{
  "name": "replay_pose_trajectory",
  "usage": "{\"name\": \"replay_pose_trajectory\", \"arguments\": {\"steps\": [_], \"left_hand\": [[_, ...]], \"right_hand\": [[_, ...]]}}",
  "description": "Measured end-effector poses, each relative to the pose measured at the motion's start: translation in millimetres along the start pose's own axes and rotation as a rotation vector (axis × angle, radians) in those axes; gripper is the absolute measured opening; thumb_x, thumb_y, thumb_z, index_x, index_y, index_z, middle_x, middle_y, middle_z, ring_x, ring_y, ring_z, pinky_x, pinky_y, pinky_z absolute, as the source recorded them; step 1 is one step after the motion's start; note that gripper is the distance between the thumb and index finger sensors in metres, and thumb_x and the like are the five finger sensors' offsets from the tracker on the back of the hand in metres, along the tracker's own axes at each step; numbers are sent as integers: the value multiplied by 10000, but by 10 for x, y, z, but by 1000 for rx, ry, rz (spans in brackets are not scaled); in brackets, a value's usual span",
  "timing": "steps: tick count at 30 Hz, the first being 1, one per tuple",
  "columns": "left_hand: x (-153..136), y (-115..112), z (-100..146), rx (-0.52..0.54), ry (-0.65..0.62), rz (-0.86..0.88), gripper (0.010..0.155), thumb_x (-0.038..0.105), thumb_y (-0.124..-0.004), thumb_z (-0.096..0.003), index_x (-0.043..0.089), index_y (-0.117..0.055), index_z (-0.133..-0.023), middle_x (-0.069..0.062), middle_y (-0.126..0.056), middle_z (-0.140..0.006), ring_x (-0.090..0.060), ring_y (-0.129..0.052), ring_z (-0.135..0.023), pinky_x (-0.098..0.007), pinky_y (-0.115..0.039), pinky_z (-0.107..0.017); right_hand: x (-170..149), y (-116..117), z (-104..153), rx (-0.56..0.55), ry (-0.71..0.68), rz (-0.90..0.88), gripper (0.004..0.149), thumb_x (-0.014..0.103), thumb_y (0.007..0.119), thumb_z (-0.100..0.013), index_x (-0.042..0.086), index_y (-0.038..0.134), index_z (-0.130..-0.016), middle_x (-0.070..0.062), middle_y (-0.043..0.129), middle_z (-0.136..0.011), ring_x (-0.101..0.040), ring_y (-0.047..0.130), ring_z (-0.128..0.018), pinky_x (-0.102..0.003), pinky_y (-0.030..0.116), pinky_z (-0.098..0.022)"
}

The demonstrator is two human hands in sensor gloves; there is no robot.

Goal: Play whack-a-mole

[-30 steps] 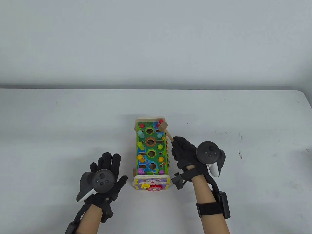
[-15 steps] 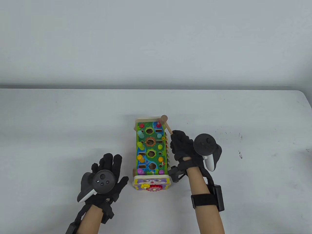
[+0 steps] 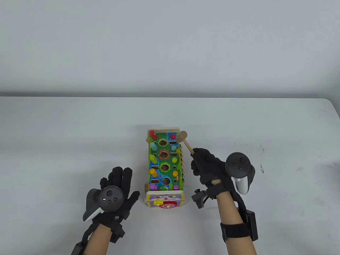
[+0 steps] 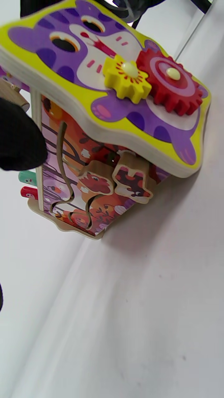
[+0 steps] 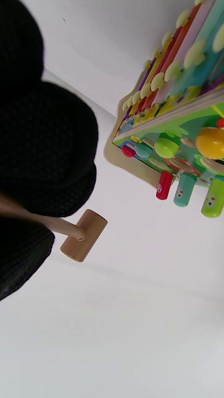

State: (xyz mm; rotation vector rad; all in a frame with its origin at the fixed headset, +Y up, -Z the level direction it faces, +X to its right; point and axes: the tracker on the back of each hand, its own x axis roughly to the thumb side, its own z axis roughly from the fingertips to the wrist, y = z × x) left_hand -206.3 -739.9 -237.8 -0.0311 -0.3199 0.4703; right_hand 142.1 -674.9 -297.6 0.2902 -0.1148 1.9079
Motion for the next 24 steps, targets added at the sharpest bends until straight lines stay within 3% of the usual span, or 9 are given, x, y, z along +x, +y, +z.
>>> {"name": "replay_pose_trajectory", "arguments": {"steps": [4, 9, 13, 16, 19, 24], "left_hand": [[50, 33, 34, 92, -44, 45, 808, 416, -643, -563, 81, -179, -1133, -385, -257, -1113, -675, -425, -1007, -827, -288, -640], [161, 92, 108, 272, -129, 161, 753, 404, -660, -552, 42, -353, -1136, -390, -516, -1056, -617, -692, -876, -765, -480, -632], [285, 206, 228, 483, -214, 246, 686, 393, -676, -542, 10, -530, -1092, -313, -745, -920, -478, -895, -678, -678, -662, -538], [415, 279, 316, 579, -292, 314, 639, 396, -679, -541, 12, -617, -1048, -242, -851, -808, -370, -975, -533, -605, -751, -464], [556, 254, 342, 587, -369, 391, 605, 394, -683, -542, 18, -675, -1015, -203, -899, -760, -336, -1006, -479, -580, -782, -440], [767, 74, 274, 423, -397, 524, 594, 377, -700, -536, -48, -770, -946, -237, -983, -677, -346, -1066, -394, -581, -824, -386]], "right_hand": [[-5, 39, 228, -33, -69, -44, 460, 258, 654, -572, -77, 757, -870, -153, 902, -570, -302, 936, -332, -508, 746, -307], [-39, 154, 462, 21, -143, -69, 462, 263, 657, -570, -78, 756, -867, -147, 904, -567, -295, 938, -330, -503, 749, -305], [-39, 208, 548, 60, -169, -72, 461, 266, 661, -566, -77, 761, -856, -141, 909, -561, -291, 943, -324, -499, 755, -300], [-24, 239, 582, 98, -196, -81, 458, 271, 664, -565, -74, 767, -847, -136, 914, -555, -285, 947, -318, -494, 760, -293], [-13, 276, 599, 156, -209, -112, 456, 276, 666, -565, -71, 772, -841, -132, 917, -555, -282, 952, -316, -491, 764, -291], [15, 347, 617, 268, -227, -233, 456, 283, 670, -564, -69, 783, -831, -129, 925, -543, -277, 955, -304, -485, 768, -283]]}}
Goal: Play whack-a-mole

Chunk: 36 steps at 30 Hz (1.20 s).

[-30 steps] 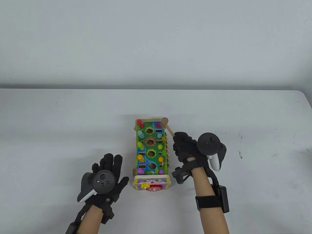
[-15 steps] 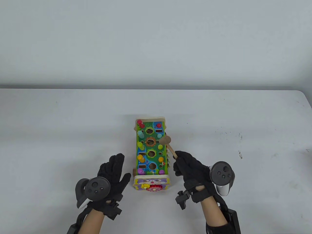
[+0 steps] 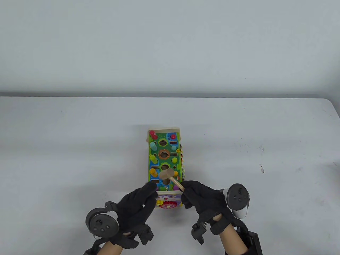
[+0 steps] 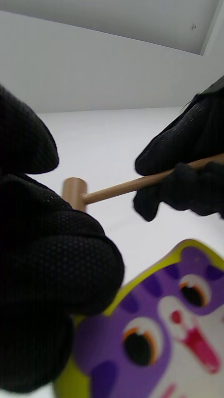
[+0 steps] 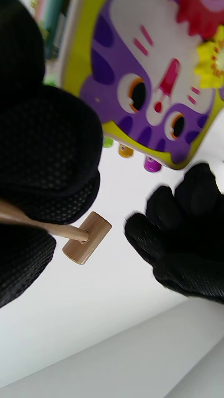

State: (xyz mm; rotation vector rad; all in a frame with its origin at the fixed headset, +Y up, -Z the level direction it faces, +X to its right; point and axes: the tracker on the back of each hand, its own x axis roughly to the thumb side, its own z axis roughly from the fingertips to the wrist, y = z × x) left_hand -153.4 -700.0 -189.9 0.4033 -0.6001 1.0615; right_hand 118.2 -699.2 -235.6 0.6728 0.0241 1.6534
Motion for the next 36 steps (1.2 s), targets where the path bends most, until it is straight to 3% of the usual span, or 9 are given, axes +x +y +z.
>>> {"name": "replay_pose_trajectory", "arguments": {"steps": [6, 10, 15, 23, 25, 30, 33, 36], "left_hand": [[-80, -277, 9, -117, 134, 245, 655, 360, -698, -544, -78, -634, -1028, -335, -867, -839, -459, -1016, -576, -653, -744, -499], [-142, -380, 31, -160, 188, 388, 664, 373, -680, -556, 5, -544, -1093, -339, -743, -935, -513, -911, -727, -702, -648, -577], [-191, -433, 43, -187, 232, 556, 591, 302, -676, -558, 62, -565, -1087, -345, -642, -992, -538, -814, -826, -765, -540, -619], [-193, -420, 42, -160, 200, 533, 496, 299, -677, -559, 139, -655, -1028, -347, -652, -988, -548, -800, -838, -774, -522, -625], [-170, -396, 34, -157, 182, 525, 488, 293, -670, -559, 139, -654, -1022, -339, -624, -1028, -575, -766, -864, -778, -519, -623], [-93, -238, 11, -143, 134, 512, 486, 268, -658, -556, 94, -641, -1009, -360, -615, -1029, -611, -745, -870, -790, -513, -615], [-45, -76, -7, -105, 82, 501, 491, 275, -629, -562, 91, -598, -1017, -356, -626, -1014, -576, -807, -817, -764, -546, -617], [-10, 133, -7, 55, 27, 434, 491, 275, -612, -555, 79, -584, -1004, -354, -663, -981, -542, -866, -764, -736, -593, -602]], "right_hand": [[-34, 123, -17, 125, 23, -68, 454, 289, 676, -564, -68, 797, -817, -124, 935, -535, -269, 961, -291, -474, 776, -271], [-53, 232, -29, 178, 29, -91, 449, 291, 676, -565, -59, 800, -818, -128, 939, -539, -274, 966, -295, -477, 777, -272], [-75, 317, -30, 208, 32, -56, 431, 300, 673, -569, -36, 816, -796, -149, 946, -553, -308, 973, -316, -499, 770, -286], [-53, 296, -25, 218, -1, 32, 433, 326, 678, -570, -5, 851, -788, -169, 950, -587, -348, 977, -357, -527, 758, -316], [-50, 273, -21, 225, -19, 51, 452, 349, 682, -571, -2, 847, -805, -187, 928, -645, -377, 959, -426, -547, 740, -351], [17, 111, 9, 142, -74, 90, 515, 398, 696, -567, -24, 832, -831, -227, 898, -710, -423, 941, -489, -576, 716, -384], [82, -67, 39, 24, -141, 152, 523, 407, 695, -566, -22, 832, -831, -223, 901, -709, -419, 946, -485, -573, 719, -383], [119, -298, 106, -142, -206, 343, 547, 417, 698, -565, -32, 812, -856, -245, 879, -738, -445, 922, -522, -594, 697, -404]]}}
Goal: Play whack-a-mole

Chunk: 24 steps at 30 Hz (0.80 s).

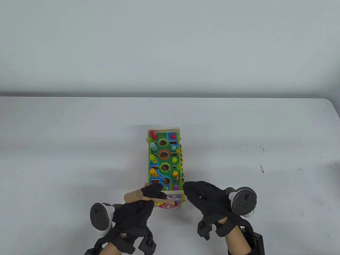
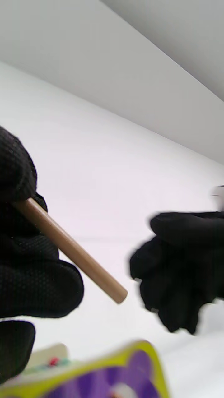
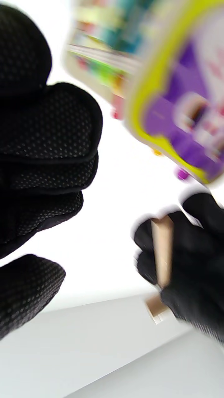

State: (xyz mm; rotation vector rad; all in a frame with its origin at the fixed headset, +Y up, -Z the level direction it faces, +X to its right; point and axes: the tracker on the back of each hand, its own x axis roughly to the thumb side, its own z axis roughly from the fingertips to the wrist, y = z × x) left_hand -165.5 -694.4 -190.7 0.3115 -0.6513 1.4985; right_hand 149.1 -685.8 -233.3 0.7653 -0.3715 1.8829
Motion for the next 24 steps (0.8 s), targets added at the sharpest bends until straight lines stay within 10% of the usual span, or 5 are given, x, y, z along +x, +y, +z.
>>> {"name": "replay_pose_trajectory", "arguments": {"steps": [7, 13, 24], "left_hand": [[89, 348, -25, -3, -77, -363, 496, 296, -618, -549, 47, -615, -978, -295, -827, -809, -499, -929, -603, -706, -633, -577], [2, 516, -76, -224, 77, -835, 554, 316, -630, -557, 27, -625, -1029, -201, -864, -698, -407, -909, -457, -706, -616, -600], [-79, 662, -71, -166, 112, -711, 545, 297, -696, -551, 15, -673, -1017, -187, -899, -688, -373, -961, -439, -677, -675, -577]], "right_hand": [[-220, -206, 101, -19, 84, 610, 668, 460, 687, -576, -22, 625, -1034, -365, 501, -1050, -633, 557, -898, -723, 493, -550], [-525, -252, 134, 106, 278, 819, 732, 476, 670, -585, -7, 478, -1101, -363, 278, -1110, -656, 266, -971, -771, 325, -581], [-646, -316, 177, 90, 354, 756, 729, 462, 670, -588, -22, 476, -1098, -376, 268, -1100, -666, 260, -960, -778, 306, -574]]}}
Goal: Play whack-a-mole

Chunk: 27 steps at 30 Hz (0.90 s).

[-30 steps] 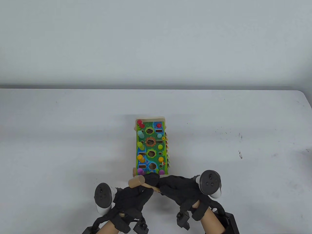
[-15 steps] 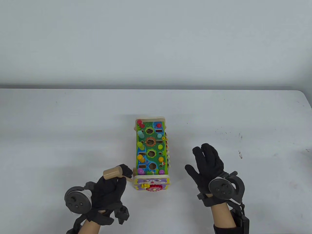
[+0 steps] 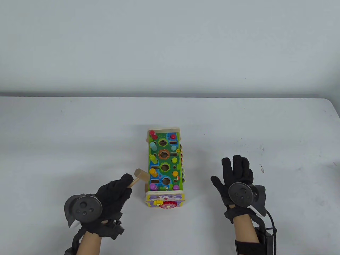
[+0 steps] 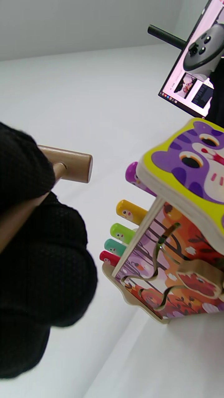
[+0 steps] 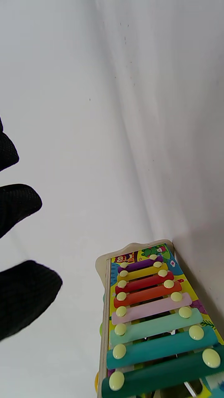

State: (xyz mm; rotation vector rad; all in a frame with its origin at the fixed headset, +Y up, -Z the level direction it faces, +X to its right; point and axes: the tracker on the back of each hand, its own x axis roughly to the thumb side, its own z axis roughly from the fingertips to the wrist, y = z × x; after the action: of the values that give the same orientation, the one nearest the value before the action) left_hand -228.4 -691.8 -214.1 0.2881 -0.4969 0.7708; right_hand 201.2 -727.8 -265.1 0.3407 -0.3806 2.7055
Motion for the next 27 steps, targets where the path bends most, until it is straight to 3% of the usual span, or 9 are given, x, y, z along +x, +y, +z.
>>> {"name": "replay_pose_trajectory", "arguments": {"steps": [6, 10, 12, 15, 21, 23, 27], "left_hand": [[39, -30, -5, 16, -54, 103, 532, 281, -717, -547, 0, -689, -998, -196, -913, -685, -382, -972, -435, -674, -683, -570], [108, -108, -46, -131, -20, -227, 527, 275, -725, -543, 15, -708, -1001, -197, -921, -687, -379, -976, -434, -671, -690, -572], [139, -130, -65, -185, -14, -298, 516, 280, -738, -540, 37, -744, -995, -193, -926, -688, -367, -979, -438, -662, -696, -580], [133, -118, -52, -75, -26, -190, 517, 277, -739, -537, 42, -741, -999, -197, -924, -692, -365, -982, -440, -658, -700, -577], [46, -34, 9, 314, -6, 132, 489, 265, -745, -533, 61, -695, -974, -207, -929, -699, -343, -1001, -424, -632, -730, -550], [17, -54, 3, 360, 4, 204, 475, 264, -741, -535, 59, -684, -960, -204, -923, -705, -342, -999, -425, -631, -729, -548], [-22, -143, -60, 298, 14, 150, 489, 236, -712, -543, 46, -632, -986, -215, -882, -753, -352, -979, -458, -639, -707, -561]], "right_hand": [[-1, -1, 2, -13, 0, -1, 728, 459, 669, -588, -26, 478, -1095, -379, 268, -1098, -668, 259, -957, -777, 306, -573], [9, 12, 3, -1, 5, -1, 726, 456, 670, -588, -29, 480, -1095, -385, 269, -1096, -672, 261, -954, -777, 309, -571], [15, 17, 2, 6, 8, -3, 727, 456, 669, -589, -30, 479, -1095, -384, 267, -1096, -672, 261, -953, -777, 310, -571], [19, 20, 1, 8, 10, -7, 726, 456, 668, -589, -30, 478, -1095, -384, 264, -1095, -667, 256, -956, -776, 311, -571], [19, 16, -1, -1, 19, -6, 728, 456, 667, -590, -30, 473, -1096, -384, 259, -1095, -673, 258, -951, -776, 307, -572], [23, 17, -3, -2, 19, -3, 728, 455, 667, -591, -29, 470, -1097, -383, 256, -1096, -671, 238, -956, -777, 304, -572], [32, 22, -7, 1, 19, 5, 728, 456, 666, -591, -28, 469, -1098, -383, 254, -1096, -670, 237, -957, -777, 303, -572]]}}
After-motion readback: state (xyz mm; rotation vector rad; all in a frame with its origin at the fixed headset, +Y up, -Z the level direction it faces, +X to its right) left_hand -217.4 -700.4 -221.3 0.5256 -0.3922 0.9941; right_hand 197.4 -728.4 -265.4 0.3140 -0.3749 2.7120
